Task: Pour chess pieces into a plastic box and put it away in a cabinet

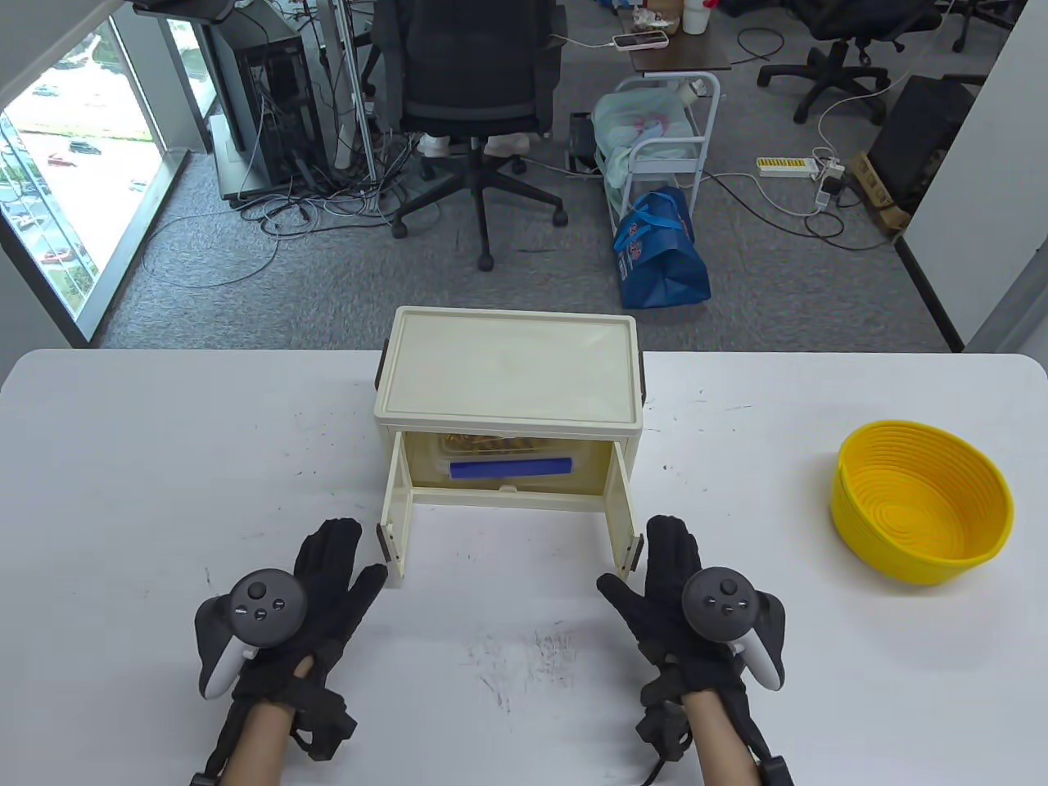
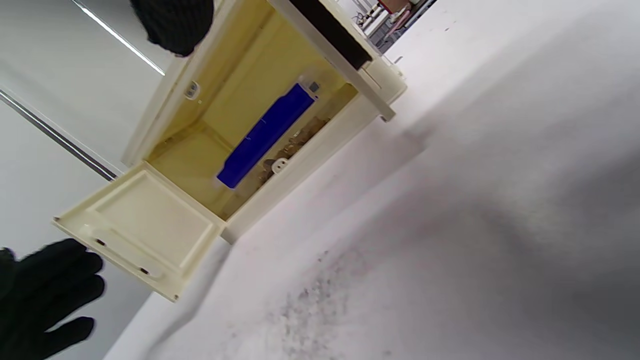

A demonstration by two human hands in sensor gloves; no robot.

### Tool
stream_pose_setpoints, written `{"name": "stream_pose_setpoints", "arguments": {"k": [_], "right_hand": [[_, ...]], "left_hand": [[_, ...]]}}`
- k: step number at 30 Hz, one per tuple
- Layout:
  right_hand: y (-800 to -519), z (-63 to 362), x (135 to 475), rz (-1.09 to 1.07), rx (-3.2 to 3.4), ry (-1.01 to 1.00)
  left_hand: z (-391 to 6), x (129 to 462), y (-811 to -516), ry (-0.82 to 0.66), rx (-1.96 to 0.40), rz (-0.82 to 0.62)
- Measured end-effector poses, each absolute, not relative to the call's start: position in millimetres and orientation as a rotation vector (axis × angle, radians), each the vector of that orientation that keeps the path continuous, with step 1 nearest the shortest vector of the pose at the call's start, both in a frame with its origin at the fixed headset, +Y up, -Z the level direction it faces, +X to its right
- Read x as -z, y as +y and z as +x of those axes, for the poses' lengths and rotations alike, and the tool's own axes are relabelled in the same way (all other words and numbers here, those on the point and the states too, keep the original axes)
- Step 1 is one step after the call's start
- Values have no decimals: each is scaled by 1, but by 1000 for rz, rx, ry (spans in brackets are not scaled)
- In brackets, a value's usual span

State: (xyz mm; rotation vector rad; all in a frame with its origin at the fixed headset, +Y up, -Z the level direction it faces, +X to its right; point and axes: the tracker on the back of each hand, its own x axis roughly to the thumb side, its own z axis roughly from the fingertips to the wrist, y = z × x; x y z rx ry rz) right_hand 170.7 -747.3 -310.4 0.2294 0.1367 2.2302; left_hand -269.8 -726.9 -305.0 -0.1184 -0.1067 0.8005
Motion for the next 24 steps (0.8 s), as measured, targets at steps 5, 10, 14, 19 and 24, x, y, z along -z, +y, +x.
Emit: {"name": "stream_pose_setpoints", "arguments": {"k": [5,10,14,19,24], "right_hand": [[-750,180,318,298,-2013,34],[-759,180,330,90,-1849,-25],[-764,171,336,47,-1883,73],[-752,147,335,12,-2013,14],[-746,125,342,-21,-2040,82]], "left_hand": [[-268,320,-730,-9,-1026,-164],[-256,341,-735,79,-1019,-269],[-245,350,-742,67,-1031,-290],[-224,355,-738,48,-969,-289],[-198,362,-739,68,-954,-301]]}}
